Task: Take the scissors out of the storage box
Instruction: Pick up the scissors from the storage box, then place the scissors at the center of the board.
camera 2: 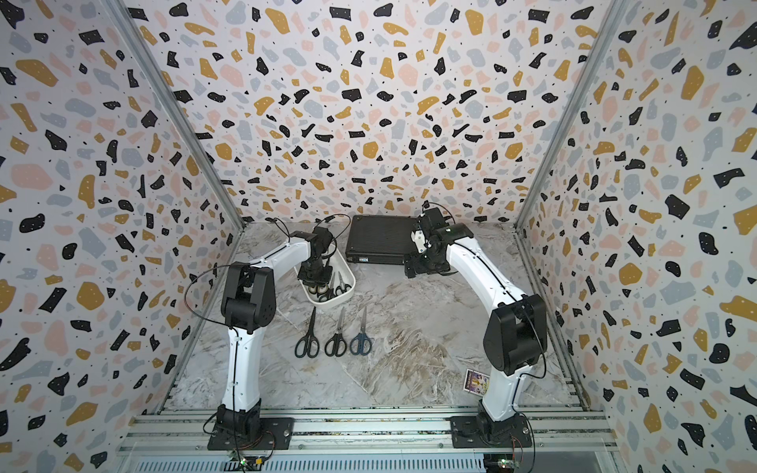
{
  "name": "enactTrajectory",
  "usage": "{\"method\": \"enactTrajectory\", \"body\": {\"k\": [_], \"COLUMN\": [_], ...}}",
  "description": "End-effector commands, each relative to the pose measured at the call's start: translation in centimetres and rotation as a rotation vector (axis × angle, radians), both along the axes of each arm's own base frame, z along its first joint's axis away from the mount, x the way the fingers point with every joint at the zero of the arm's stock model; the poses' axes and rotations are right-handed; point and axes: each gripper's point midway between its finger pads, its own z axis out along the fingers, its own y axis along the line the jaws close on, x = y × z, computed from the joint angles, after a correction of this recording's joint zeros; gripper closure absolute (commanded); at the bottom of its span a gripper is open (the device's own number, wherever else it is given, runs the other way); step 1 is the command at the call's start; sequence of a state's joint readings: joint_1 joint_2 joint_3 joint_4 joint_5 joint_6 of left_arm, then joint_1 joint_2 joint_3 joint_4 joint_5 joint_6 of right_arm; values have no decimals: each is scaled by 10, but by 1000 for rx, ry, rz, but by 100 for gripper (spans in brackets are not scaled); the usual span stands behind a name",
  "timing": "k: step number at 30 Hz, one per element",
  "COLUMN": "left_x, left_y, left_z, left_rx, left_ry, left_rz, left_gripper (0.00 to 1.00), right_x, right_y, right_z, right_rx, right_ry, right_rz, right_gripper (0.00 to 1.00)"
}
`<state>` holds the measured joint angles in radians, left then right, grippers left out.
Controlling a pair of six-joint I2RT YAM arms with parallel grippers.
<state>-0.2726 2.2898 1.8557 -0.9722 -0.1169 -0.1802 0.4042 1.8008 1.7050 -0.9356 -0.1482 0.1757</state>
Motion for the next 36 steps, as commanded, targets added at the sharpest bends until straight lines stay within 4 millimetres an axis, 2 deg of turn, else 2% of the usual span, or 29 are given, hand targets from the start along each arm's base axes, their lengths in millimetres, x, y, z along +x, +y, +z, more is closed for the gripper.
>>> {"method": "enactTrajectory", "body": {"k": [1, 7, 9, 11, 13, 18, 21, 23, 26, 27, 29, 32, 36], "left_x": [-12, -13, -13, -9, 1, 16, 7, -3, -23, -28, -37, -51, -65], "left_y": [6, 1, -3, -7, -13, -32, -52, -75, -107, -115, -133, -159, -182], "left_z": [-23, -24, -21, -8, 19, 110, 144, 160, 173, 177, 186, 196, 199], "left_rx": [36, 13, -15, -44, -80, -228, -352, -470, -576, -594, -639, -703, -731], "left_ry": [91, 152, 143, 101, 14, -219, -280, -296, -291, -302, -324, -334, -327], "left_rz": [13, -15, -9, 0, 8, 33, 28, 5, -31, -36, -49, -76, -112], "left_gripper": [72, 100, 100, 100, 100, 100, 100, 100, 100, 100, 100, 100, 100], "right_x": [-3, -2, -2, -2, -1, 5, 8, 11, 13, 13, 14, 13, 11], "right_y": [0, 0, 0, -1, -1, 9, 27, 47, 72, 77, 86, 93, 95], "right_z": [13, 17, 17, 17, 18, 36, 59, 86, 121, 126, 129, 119, 107], "right_rx": [-1, -1, -1, -3, -2, 48, 154, 287, 475, 515, 589, 650, 672], "right_ry": [-17, -28, -28, -26, -30, -62, -88, -129, -169, -173, -161, -127, -111], "right_rz": [9, 14, 14, 15, 18, 27, 60, 90, 126, 134, 139, 128, 119], "right_gripper": [14, 14, 14, 14, 14, 14, 13, 13, 14, 15, 16, 18, 19]}}
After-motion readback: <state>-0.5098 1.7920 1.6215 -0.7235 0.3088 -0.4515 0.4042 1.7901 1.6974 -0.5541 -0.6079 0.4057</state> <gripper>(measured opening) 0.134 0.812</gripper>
